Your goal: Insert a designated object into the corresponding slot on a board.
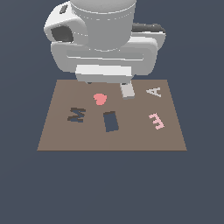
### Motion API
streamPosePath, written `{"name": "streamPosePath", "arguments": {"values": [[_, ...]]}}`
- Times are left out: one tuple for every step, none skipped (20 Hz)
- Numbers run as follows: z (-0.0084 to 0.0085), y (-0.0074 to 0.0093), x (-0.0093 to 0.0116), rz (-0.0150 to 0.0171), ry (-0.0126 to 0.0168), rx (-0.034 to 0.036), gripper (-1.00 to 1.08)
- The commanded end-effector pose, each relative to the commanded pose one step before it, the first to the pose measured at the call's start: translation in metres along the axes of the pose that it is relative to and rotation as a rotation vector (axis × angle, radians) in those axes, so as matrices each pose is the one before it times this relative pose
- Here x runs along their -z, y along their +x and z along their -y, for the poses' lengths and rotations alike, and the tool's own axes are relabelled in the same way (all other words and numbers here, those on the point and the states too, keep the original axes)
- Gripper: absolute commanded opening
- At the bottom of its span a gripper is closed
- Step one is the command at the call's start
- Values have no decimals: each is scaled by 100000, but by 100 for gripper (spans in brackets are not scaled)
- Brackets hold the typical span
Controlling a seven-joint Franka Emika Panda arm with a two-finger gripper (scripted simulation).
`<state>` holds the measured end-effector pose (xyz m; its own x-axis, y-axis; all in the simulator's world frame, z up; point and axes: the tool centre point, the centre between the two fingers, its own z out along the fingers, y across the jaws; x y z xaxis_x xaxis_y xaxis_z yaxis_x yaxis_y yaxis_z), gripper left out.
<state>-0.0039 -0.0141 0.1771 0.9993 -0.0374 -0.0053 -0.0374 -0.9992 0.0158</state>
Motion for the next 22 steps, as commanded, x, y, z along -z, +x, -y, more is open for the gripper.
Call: {"name": "streamPosePath", "arguments": {"values": [[-1, 0, 0, 0, 0, 0, 100], [-6, -14, -23, 0, 0, 0, 100], [66, -43, -65, -6, 10, 138, 100], [73, -71, -110, -6, 14, 168, 100], [97, -100, -155, -8, 19, 228, 100], [133, -129, -198, -11, 26, 308, 100], [159, -157, -243, -13, 32, 370, 100], [190, -186, -287, -16, 38, 440, 100], [215, -214, -331, -18, 44, 500, 100], [248, -243, -375, -21, 51, 575, 100], [274, -271, -419, -23, 56, 637, 100], [305, -299, -463, -26, 63, 708, 100], [334, -327, -508, -28, 69, 775, 100], [361, -354, -552, -30, 75, 839, 100], [390, -380, -597, -33, 81, 907, 100], [417, -406, -642, -35, 86, 970, 100], [447, -431, -686, -37, 93, 1038, 100], [471, -454, -724, -39, 100, 1093, 100], [457, -440, -702, -38, 99, 1060, 100], [432, -415, -665, -36, 96, 1003, 100], [410, -389, -632, -34, 90, 949, 100], [385, -361, -600, -32, 81, 893, 100]]}}
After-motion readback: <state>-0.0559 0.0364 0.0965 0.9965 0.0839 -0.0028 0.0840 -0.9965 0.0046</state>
